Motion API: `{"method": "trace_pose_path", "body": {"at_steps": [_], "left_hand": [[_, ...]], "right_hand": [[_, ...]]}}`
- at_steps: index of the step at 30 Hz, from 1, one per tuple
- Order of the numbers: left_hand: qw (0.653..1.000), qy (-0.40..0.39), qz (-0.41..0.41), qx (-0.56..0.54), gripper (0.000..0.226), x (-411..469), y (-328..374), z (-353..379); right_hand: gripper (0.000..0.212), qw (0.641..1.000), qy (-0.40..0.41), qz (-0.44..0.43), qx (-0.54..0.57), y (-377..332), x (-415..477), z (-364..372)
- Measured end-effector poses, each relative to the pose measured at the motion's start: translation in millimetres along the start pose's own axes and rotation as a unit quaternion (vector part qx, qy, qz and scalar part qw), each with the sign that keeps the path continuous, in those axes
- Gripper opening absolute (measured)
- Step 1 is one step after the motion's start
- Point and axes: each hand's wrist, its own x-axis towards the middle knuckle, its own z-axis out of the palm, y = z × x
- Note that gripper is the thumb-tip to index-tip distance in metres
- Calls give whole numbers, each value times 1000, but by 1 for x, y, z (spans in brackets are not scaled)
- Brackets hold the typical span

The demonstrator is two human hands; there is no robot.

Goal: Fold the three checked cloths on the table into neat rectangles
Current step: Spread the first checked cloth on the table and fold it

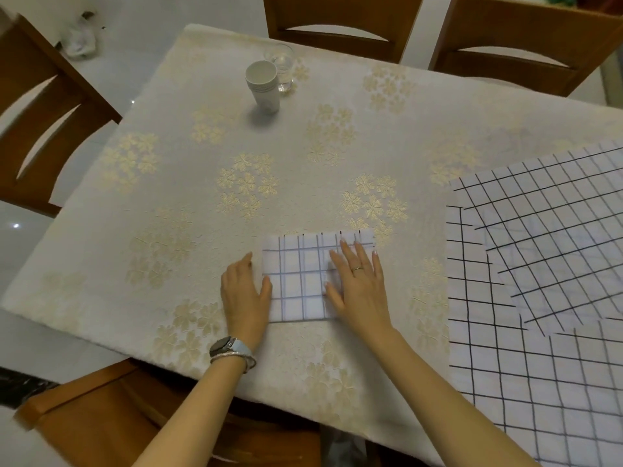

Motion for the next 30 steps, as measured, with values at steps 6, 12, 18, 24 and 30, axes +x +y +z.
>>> {"method": "trace_pose_path", "body": {"at_steps": [6, 12, 18, 24, 30], "left_hand": [[990, -26, -108, -89, 36, -29, 3, -9], [975, -63, -170, -131, 28, -29, 9, -11], [964, -90, -202, -148, 25, -32, 17, -7], [954, -67, -201, -212, 17, -35, 22, -13], [936, -60, -162, -308, 10, -41, 42, -17]], "right_hand": [[52, 999, -45, 8, -4, -19, -26, 15], [59, 994, -103, 25, -6, -9, -29, 23], [61, 992, -120, 27, 0, -9, -30, 24], [60, 994, -106, 39, -5, -3, -31, 16], [70, 992, -122, 35, -17, -6, -30, 14]]}}
